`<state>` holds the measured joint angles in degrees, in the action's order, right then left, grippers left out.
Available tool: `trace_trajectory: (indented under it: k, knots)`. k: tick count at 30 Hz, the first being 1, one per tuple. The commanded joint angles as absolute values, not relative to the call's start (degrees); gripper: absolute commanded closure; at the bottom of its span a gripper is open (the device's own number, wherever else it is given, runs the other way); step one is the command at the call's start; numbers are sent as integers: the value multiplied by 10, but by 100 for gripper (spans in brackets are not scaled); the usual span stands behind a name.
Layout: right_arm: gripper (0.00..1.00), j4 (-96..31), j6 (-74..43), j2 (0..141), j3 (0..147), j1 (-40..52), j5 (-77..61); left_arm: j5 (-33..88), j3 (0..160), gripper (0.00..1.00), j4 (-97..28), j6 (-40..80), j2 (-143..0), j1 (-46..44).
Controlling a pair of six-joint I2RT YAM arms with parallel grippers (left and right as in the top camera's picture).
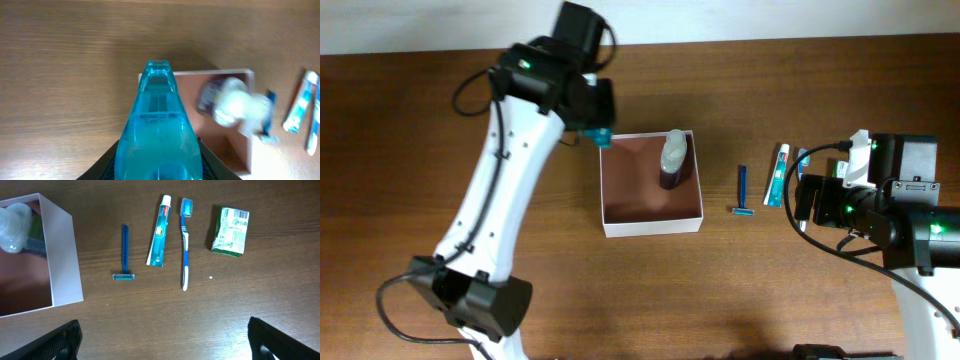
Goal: Pack container
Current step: 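Grasp the blue Listerine bottle with the left gripper, then place the Listerine bottle into the box's left side and release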
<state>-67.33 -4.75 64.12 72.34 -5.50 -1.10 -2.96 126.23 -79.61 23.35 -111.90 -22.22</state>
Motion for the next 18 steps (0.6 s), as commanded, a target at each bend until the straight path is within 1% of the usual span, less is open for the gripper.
trace_trajectory:
  k: [1, 5, 18]
  knots:
    - [1, -673, -54, 634, 735, -58, -8, -30, 1264, 100, -795, 222, -1127, -277]
    - [1, -674, -54, 634, 735, -58, -8, -43, 1264, 100, -799, 222, -1164, -293]
    - [2, -675, -54, 634, 735, -58, -8, -43, 1264, 100, -795, 222, -1306, -289]
